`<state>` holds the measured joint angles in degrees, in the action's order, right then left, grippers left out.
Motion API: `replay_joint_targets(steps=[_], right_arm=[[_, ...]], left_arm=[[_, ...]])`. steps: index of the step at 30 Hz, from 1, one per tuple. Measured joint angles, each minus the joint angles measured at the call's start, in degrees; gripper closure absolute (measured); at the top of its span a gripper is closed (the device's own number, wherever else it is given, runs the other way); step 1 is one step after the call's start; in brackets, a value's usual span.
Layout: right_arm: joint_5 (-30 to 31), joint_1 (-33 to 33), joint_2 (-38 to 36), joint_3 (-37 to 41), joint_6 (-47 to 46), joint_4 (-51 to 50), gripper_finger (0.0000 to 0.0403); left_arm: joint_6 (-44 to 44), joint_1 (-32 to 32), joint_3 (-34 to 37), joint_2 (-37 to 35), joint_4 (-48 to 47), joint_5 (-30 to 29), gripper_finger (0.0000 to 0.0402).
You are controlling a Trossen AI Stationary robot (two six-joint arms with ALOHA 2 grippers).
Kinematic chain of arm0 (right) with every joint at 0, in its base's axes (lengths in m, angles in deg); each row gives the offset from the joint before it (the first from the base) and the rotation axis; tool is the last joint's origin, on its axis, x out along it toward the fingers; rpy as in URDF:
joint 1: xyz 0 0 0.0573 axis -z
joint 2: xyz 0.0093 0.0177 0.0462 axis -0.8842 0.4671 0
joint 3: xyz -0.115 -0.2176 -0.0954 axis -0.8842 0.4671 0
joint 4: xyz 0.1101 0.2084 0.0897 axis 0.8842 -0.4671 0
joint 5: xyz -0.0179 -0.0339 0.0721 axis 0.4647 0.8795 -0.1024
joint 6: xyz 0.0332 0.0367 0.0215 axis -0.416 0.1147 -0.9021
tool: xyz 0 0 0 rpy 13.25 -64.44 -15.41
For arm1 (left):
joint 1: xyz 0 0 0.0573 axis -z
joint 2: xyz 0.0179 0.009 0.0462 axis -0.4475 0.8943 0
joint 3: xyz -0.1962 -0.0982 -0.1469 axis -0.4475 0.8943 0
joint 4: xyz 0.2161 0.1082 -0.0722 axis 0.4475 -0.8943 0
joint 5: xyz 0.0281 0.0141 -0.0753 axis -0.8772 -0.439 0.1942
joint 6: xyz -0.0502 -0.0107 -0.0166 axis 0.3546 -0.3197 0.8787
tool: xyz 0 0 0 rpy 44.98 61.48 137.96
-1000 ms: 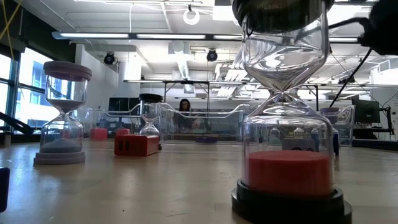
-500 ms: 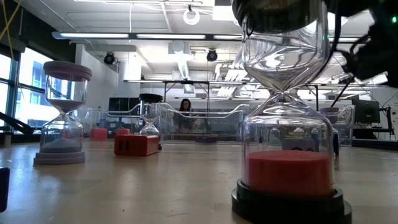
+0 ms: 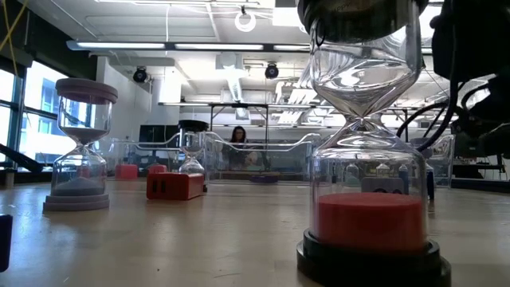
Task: Pick & Place Office items
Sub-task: Put the white charger adapter into the left transparent bin
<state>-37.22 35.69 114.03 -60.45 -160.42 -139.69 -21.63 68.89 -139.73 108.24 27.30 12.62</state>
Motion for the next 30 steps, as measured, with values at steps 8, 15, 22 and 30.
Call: replay_joint_targets(steps=[8, 15, 22, 30], right_arm=[[2.9, 0.3, -0.3, 2.2, 0.7, 4.7, 0.0097], [3.1, 1.3, -0.4, 4.2, 2.3, 8.5, 0.0098], [4.1, 1.3, -0.3, 4.2, 6.4, 8.9, 0.0114], [4.5, 1.3, -0.1, 4.3, 8.6, 10.4, 0.0234]], left_arm=[[0.0, -2.9, 0.0, 0.0, 0.0, 0.1, 0.0154], [-0.1, -4.4, 0.0, 0.0, 0.0, 0.1, 0.0154], [-1.6, -4.4, 0.0, 0.0, 0.0, 0.0, 0.0154], [-2.3, -5.3, 0.0, 0.0, 0.0, -0.3, 0.0154]])
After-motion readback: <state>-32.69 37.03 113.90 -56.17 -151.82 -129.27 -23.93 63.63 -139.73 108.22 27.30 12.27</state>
